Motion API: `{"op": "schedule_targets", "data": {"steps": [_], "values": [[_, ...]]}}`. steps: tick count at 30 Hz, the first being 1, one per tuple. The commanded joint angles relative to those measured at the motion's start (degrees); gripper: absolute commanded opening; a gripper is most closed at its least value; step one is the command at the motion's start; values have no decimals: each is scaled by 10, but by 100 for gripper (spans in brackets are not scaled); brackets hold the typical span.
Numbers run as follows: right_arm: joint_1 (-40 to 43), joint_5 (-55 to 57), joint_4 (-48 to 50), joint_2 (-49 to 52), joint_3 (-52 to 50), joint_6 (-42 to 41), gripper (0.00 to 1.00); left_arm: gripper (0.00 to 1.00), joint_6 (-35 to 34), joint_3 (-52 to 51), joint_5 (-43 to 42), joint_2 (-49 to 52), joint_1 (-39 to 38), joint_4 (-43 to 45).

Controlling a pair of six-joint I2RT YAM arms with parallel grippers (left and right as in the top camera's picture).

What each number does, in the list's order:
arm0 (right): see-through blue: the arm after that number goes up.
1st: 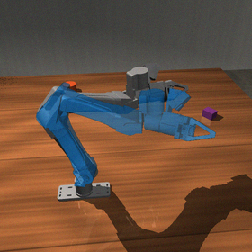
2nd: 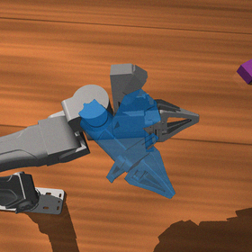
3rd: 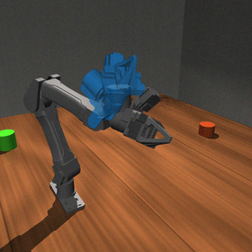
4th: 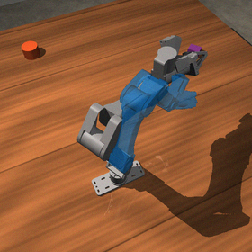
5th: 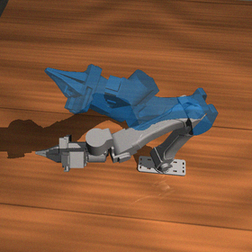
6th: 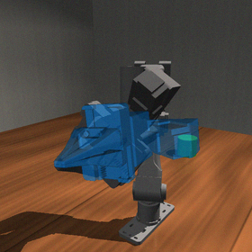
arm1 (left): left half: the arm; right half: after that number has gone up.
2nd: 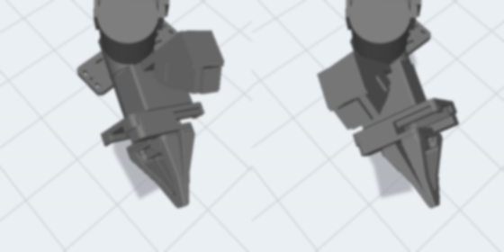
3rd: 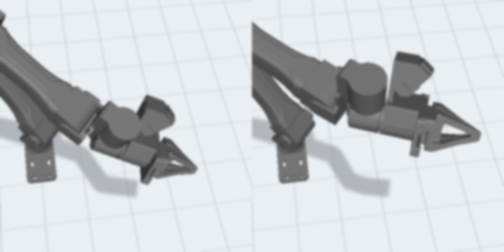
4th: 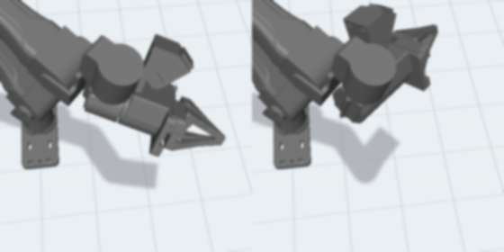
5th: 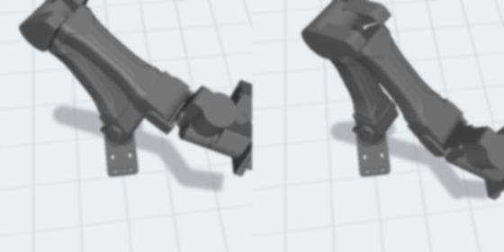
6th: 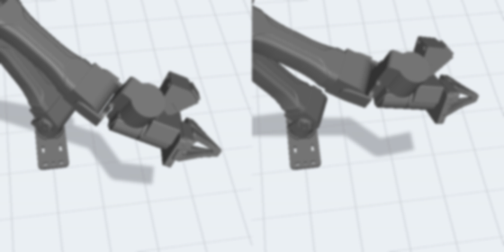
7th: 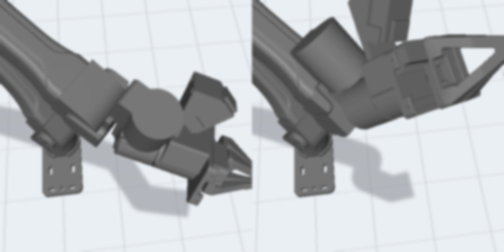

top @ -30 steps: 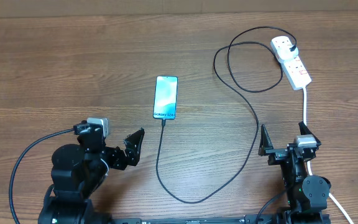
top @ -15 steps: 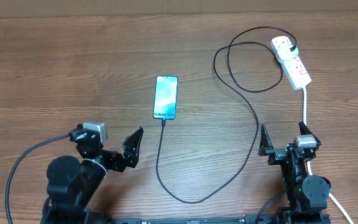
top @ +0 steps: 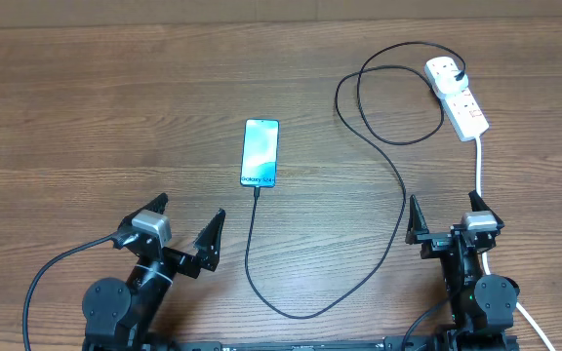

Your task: Plug charger to phone and switch on socket

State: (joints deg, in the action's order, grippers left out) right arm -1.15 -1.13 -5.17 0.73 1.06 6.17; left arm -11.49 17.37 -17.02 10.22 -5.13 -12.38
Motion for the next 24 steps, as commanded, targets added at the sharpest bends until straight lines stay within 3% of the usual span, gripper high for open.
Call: {"op": "schedule_targets", "data": {"steps": [1, 24], "values": [[2, 0, 3, -6, -6, -3, 100, 100, 12, -18, -4, -8, 3, 24], [2, 0, 3, -6, -6, -3, 100, 100, 11, -38, 24, -14, 3, 67]]}}
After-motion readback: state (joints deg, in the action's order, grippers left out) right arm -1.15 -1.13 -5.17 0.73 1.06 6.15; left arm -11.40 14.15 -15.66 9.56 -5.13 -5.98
